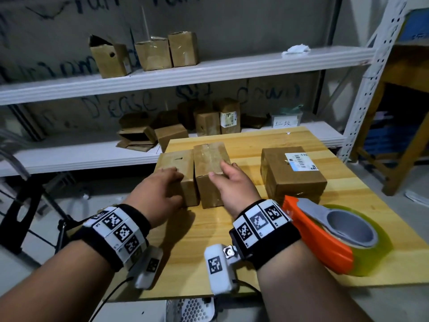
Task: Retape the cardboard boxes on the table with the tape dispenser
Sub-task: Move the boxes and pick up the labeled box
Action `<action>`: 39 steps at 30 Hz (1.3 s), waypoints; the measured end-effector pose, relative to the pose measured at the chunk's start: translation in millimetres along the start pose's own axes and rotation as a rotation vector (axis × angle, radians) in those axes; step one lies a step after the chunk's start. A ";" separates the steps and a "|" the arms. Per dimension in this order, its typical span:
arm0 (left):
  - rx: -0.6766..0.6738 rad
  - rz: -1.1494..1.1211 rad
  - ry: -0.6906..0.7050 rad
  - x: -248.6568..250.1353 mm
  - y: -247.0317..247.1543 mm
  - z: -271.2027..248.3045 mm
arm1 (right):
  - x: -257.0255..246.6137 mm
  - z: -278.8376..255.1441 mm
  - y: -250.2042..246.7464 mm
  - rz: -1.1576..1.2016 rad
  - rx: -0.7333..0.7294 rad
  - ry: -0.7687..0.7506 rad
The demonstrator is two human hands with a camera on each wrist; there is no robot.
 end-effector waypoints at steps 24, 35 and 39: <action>0.377 -0.326 0.080 54.0 5.9 -19.8 | 4.1 -38.4 -50.3 0.387 0.096 -0.102; 0.241 -0.555 0.057 116.7 37.3 -19.9 | 22.2 -72.4 -137.7 0.262 0.310 -0.208; 0.193 -0.542 0.035 126.9 52.6 -16.1 | 30.7 -73.6 -163.7 0.281 0.371 -0.155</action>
Point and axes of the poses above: each hand's wrist, its own z-axis towards the middle knuckle, its own y-axis out of the palm, x = y × z, the point moved 1 cm from there along z, towards the middle knuckle, and after that the axes turned 14 degrees about y, right-handed, at the moved point
